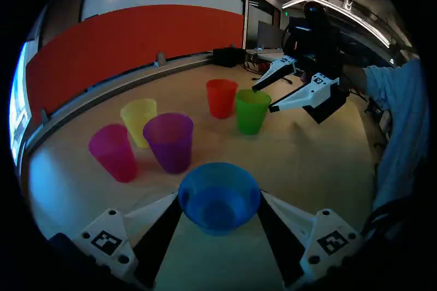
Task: Pour water
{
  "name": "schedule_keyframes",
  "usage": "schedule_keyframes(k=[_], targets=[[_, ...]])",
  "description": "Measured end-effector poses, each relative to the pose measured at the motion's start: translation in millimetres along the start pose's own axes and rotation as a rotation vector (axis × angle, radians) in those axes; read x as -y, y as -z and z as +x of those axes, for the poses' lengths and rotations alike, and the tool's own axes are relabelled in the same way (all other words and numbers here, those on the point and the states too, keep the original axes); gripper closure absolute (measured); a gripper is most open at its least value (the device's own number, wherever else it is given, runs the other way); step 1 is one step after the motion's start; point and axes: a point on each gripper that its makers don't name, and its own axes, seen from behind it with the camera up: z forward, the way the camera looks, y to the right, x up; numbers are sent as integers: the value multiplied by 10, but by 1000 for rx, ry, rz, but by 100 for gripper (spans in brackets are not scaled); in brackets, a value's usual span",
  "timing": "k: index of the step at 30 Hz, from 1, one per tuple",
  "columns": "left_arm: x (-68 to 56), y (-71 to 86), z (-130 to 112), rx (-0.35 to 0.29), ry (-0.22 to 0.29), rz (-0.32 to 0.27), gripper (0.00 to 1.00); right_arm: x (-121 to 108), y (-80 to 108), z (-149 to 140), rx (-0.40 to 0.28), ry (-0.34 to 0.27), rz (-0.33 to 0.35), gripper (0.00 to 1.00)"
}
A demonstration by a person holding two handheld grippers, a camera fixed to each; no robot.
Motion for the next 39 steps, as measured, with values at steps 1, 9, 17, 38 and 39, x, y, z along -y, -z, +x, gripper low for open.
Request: schedule_keyframes(k=[1, 9, 17, 38, 39], targets=[[-1, 3, 10, -3, 1, 0, 11, 1, -23, -6, 2, -2, 1, 0], [-13, 46, 94, -22, 6, -1, 11, 3, -197, -18, 5, -18, -4, 0], [-25, 104, 189, -46, 8, 2, 11, 2, -278, -41, 14, -37, -13, 5], [56, 324, 612, -188, 22, 67, 11, 146, 146, 394, -125, -34, -51, 9], [61, 341, 644, -198, 22, 70, 11, 160, 176, 430, -137, -34, -52, 9]])
